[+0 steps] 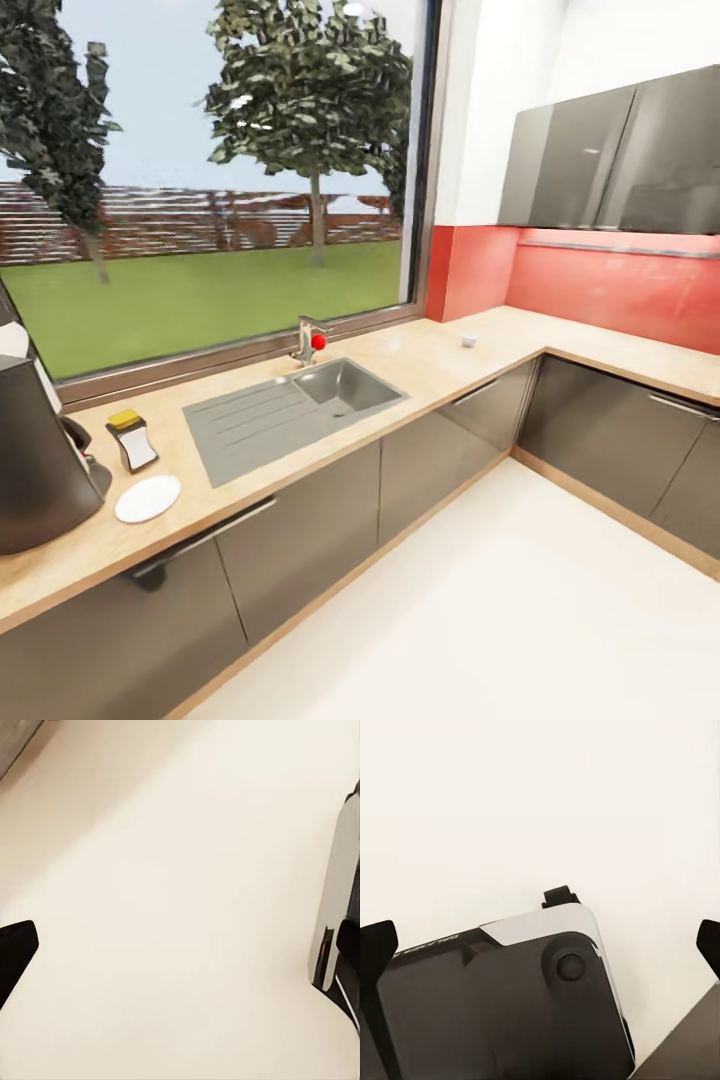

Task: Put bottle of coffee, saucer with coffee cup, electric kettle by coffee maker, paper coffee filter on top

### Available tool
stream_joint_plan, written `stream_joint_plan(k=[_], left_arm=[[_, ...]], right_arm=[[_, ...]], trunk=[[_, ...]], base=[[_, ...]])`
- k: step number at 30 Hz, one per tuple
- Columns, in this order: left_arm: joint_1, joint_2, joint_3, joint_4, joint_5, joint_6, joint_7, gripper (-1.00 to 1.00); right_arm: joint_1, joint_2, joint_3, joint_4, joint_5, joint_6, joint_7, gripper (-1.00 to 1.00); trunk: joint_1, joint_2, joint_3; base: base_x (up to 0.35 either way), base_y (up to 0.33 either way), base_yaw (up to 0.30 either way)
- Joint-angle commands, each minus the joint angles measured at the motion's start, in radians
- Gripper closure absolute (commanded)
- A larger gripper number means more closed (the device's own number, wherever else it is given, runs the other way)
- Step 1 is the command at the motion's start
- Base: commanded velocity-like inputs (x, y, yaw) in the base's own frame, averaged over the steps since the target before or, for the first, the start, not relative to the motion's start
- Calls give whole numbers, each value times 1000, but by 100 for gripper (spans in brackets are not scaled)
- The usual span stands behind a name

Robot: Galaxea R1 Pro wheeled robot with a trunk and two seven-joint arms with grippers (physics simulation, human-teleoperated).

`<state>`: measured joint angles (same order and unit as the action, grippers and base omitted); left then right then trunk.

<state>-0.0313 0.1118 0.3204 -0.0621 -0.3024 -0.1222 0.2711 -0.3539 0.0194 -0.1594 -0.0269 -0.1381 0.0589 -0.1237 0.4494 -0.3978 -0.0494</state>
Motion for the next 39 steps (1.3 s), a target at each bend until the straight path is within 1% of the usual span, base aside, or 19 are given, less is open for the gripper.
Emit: stream_joint_plan(k=[1,5,8,12,14,17,18,22,24,32,34,36,39], left_arm=[[-1,0,9,10,-11,-4,2,-100],[-1,-6,9,28,-12,-6,2,-100],[-1,-25,11,30,-11,-7,2,-100],[-1,-61,14,23,-11,-8,2,-100],[-1,-70,17,20,-10,-9,2,-100],[-2,-76,19,18,-9,-9,-10,-100],[-2,-77,19,17,-9,-9,-15,-100],[-3,-76,20,16,-7,-8,-71,-100],[-3,-75,20,16,-6,-8,-85,-100],[-3,-69,21,16,-3,-8,-95,-100],[-4,-65,26,16,-1,-8,-96,-100],[-4,-60,44,16,7,-9,-99,-100],[-4,-55,54,17,13,-8,-101,-100]], right_arm=[[0,1,-3,-2,-6,5,-4,-100],[0,1,-3,-2,-6,4,-4,-100],[0,1,-3,-2,-6,5,-4,-100],[0,1,-3,-2,-6,5,-4,-100],[0,1,-3,-2,-5,5,-4,-100],[0,0,-3,-2,-5,5,-4,-100],[0,0,-3,-2,-5,5,-4,-100],[0,-1,-3,-2,-6,6,-4,-100],[0,-1,-3,-2,-6,6,-4,-100],[0,-1,-3,-2,-5,6,-3,-100],[0,-1,-3,-2,-5,6,-2,-100],[0,-1,-3,-2,-5,6,-2,-100],[0,-1,-3,-2,-5,6,-2,-100]], trunk=[[1,-2,-2],[1,-2,-2],[1,-2,-2],[1,-2,-2],[1,-2,-2],[1,-2,-2],[1,-2,-2],[1,-2,-2],[1,-2,-2],[1,-2,-2],[1,-2,-2],[1,-2,-2],[1,-2,-2]], base=[[0,0,-267],[0,0,-267],[0,0,-267],[0,0,-267],[0,0,-267],[0,0,-267],[0,0,-267],[27,0,-267],[175,0,-267],[303,0,-267],[335,0,-267],[337,0,-267],[337,0,-267]])
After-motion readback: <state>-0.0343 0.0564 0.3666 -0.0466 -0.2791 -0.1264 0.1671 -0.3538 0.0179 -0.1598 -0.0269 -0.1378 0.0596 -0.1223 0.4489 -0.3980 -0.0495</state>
